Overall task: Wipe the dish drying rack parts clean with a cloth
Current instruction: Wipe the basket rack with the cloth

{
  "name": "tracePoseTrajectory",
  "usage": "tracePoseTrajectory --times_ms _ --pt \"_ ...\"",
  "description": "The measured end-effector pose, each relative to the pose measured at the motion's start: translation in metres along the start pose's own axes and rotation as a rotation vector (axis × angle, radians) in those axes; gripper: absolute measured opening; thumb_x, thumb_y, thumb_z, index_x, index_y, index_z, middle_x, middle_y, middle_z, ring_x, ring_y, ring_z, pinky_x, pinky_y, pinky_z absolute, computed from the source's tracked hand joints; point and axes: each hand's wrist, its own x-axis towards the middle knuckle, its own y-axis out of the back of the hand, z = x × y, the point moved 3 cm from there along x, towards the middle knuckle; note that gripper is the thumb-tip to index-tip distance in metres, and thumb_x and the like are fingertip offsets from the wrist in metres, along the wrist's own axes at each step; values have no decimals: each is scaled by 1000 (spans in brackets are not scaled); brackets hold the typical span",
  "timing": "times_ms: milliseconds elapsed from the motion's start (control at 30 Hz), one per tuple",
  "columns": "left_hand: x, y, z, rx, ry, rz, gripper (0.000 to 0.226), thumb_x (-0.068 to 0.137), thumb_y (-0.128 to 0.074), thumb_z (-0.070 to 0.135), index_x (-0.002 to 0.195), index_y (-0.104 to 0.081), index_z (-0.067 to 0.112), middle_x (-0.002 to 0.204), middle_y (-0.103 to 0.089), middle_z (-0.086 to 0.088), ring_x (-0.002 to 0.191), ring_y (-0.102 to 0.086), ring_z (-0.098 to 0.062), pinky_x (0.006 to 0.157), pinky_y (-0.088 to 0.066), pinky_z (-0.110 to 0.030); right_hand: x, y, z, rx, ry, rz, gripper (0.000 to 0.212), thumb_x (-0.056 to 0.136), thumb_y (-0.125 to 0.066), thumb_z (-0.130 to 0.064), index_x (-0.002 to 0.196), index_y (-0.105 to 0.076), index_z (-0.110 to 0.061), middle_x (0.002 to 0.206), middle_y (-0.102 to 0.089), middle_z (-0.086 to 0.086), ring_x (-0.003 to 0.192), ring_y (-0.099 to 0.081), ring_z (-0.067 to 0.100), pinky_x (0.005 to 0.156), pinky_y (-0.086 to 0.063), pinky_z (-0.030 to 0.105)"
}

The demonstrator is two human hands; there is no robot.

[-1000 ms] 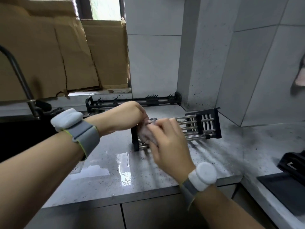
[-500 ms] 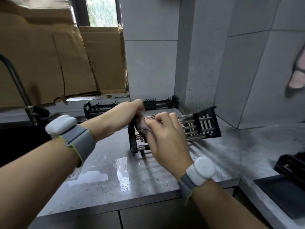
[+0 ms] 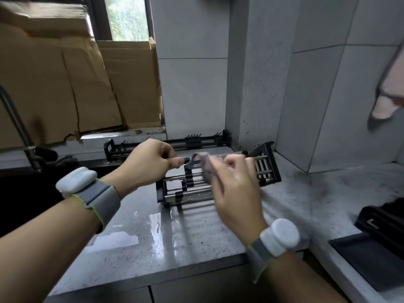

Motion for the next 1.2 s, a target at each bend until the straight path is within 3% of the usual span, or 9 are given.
tracePoseTrajectory --times_ms 100,200,333,467,633,833,967,1067,1200 --pt "1 -1 -3 14 -13 3 24 89 -74 25 71 -68 10 71 -67 -15 59 -47 -17 61 -36 -32 -7 -9 -19 8 157 -45 36 92 -63 -20 127 -65 -14 108 -56 3 97 -42 16 79 -40 27" --pt "-1 5 -15 17 -10 -12 26 89 -74 32 72 -69 12 75 -70 -13 56 -48 -13 59 -38 -30 -6 -4 -7 -21 217 -49 35 87 -71 -11 122 -68 -14 104 -59 3 95 -43 17 78 -42 28" --pt "-5 15 -22 21 -21 14 28 89 -73 36 73 -67 14 76 -73 -8 57 -51 -14 61 -40 -30 5 19 33 -59 37 57 34 86 -67 -4 119 -68 -11 98 -53 2 91 -37 12 75 -41 28" --pt "-9 16 -22 37 -47 54 23 89 -73 34 74 -68 18 75 -73 5 65 -63 -6 64 -43 -28 21 42 66 -26 -128 171 27 88 -60 -5 114 -68 -8 99 -45 5 92 -42 22 80 -44 38" --pt "-6 15 -27 57 -43 74 24 90 -72 37 70 -66 24 73 -73 7 79 -67 -19 77 -51 -37 18 30 58 -152 0 -75 18 88 -60 -20 104 -63 -12 96 -44 2 89 -40 22 77 -39 35" --pt "-10 19 -31 100 -96 37 23 90 -72 33 71 -65 23 76 -69 8 76 -62 -16 70 -46 -34 50 35 67 -372 233 -298 10 83 -63 -29 85 -60 -20 86 -43 -1 85 -38 24 71 -25 36" --pt "-14 13 -30 177 -153 0 21 90 -72 28 71 -64 21 81 -66 9 79 -61 -12 75 -47 -35 50 28 66 -493 469 -413 18 71 -69 -32 71 -59 -18 79 -51 2 79 -47 28 66 -36 40" --pt "-14 13 -31 161 -164 33 20 90 -72 28 72 -66 21 81 -67 10 79 -61 -8 72 -46 -32 54 34 66 -487 566 -327 17 72 -71 -27 72 -59 -14 80 -53 5 80 -49 30 66 -36 40" --pt "-9 23 -27 123 -124 98 22 91 -70 31 70 -67 25 78 -70 8 77 -64 -11 70 -48 -31 62 43 68 -319 431 -116 14 71 -73 -6 78 -62 -9 83 -52 5 82 -44 30 68 -35 41"
